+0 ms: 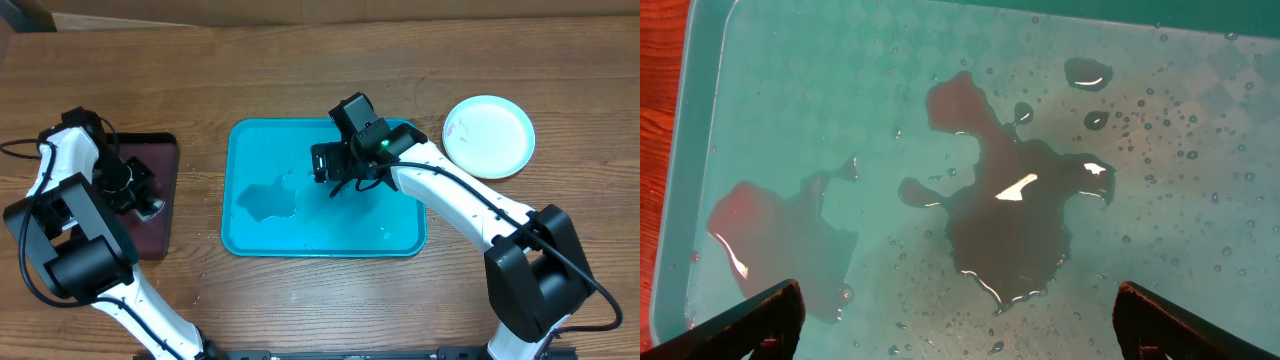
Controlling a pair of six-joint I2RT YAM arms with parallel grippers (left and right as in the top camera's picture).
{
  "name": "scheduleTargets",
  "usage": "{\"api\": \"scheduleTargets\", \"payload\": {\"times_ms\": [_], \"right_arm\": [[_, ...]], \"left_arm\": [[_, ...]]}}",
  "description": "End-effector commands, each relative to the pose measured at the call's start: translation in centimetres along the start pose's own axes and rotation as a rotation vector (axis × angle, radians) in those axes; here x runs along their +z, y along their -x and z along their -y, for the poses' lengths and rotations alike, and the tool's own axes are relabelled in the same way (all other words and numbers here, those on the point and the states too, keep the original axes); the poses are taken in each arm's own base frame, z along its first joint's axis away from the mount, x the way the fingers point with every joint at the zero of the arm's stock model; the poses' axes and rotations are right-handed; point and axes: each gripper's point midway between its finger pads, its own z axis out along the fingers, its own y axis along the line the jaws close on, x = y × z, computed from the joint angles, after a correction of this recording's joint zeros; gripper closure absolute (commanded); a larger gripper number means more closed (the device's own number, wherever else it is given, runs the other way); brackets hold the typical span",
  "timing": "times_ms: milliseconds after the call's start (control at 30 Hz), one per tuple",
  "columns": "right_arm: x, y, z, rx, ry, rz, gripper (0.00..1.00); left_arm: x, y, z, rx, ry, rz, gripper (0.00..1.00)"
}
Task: Clean dirty plates on tray and stack at the side
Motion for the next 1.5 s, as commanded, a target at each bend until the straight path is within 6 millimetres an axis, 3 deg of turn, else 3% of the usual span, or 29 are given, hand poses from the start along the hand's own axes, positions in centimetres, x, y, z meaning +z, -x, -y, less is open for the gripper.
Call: {"api": "scheduleTargets", "payload": {"times_ms": [0,100,167,300,367,467,633,700,767,900,967,1067,1100,1233,1300,1400,1467], "right_arm": [[-0.5,0.2,0.0,0.006,-0.002,0.017,0.0],[-0.5,0.2,0.0,0.007,-0.002,0.018,0.0],[-0.5,0.3,0.0,0.006,-0.001,0.02,0.0],[-0.5,0.3,0.0,0.007,-0.001,0.022,0.0],[-0.5,0.3,0.0,0.007,0.0,0.021,0.0],[-0.5,0.3,0.0,0.006,-0.001,0.021,0.0],[-0.5,0.3,0.0,0.006,-0.001,0.02,0.0],[-0.5,0.3,0.0,0.006,-0.001,0.02,0.0],[-0.5,0.3,0.0,0.006,-0.001,0.02,0.0],[-0.5,0.2,0.0,0.007,-0.003,0.016,0.0],[-0.5,0.1,0.1,0.007,-0.004,0.013,0.0],[-0.5,0.1,0.1,0.007,-0.004,0.014,0.0],[-0.5,0.1,0.0,0.007,-0.004,0.014,0.0],[-0.5,0.2,0.1,0.008,-0.004,0.015,0.0],[-0.5,0.2,0.1,0.007,-0.004,0.015,0.0],[-0.5,0.2,0.1,0.008,-0.004,0.015,0.0],[-0.5,0.2,0.1,0.008,-0.005,0.016,0.0]], "left_arm": [[-1.7,2.1,0.0,-0.003,0.029,0.048,0.94],[-4.0,3.7,0.7,-0.001,0.008,0.108,0.85],[-4.6,4.4,1.0,0.016,0.0,0.135,0.79],[-3.9,4.6,0.7,0.032,0.014,0.144,0.65],[-3.1,4.4,0.6,0.031,0.019,0.14,0.63],[-1.6,4.0,0.4,0.031,0.023,0.129,0.63],[1.4,3.1,-0.4,0.029,0.041,0.114,0.9],[2.5,2.9,-0.7,0.029,0.052,0.115,0.91],[3.0,2.6,-0.9,0.029,0.053,0.109,0.86],[1.9,2.8,-0.2,0.03,0.025,0.103,0.78],[0.4,3.2,0.2,0.031,0.018,0.106,0.63],[-2.4,4.2,0.7,0.034,0.011,0.133,0.11],[-3.3,4.6,0.9,0.034,0.008,0.146,0.07],[-5.9,5.7,1.0,0.035,0.016,0.194,0.1],[-5.9,5.8,0.9,0.036,0.022,0.197,0.12],[-5.3,5.5,0.8,0.04,0.03,0.177,0.27],[-4.7,5.1,0.6,0.039,0.038,0.153,0.31]]}}
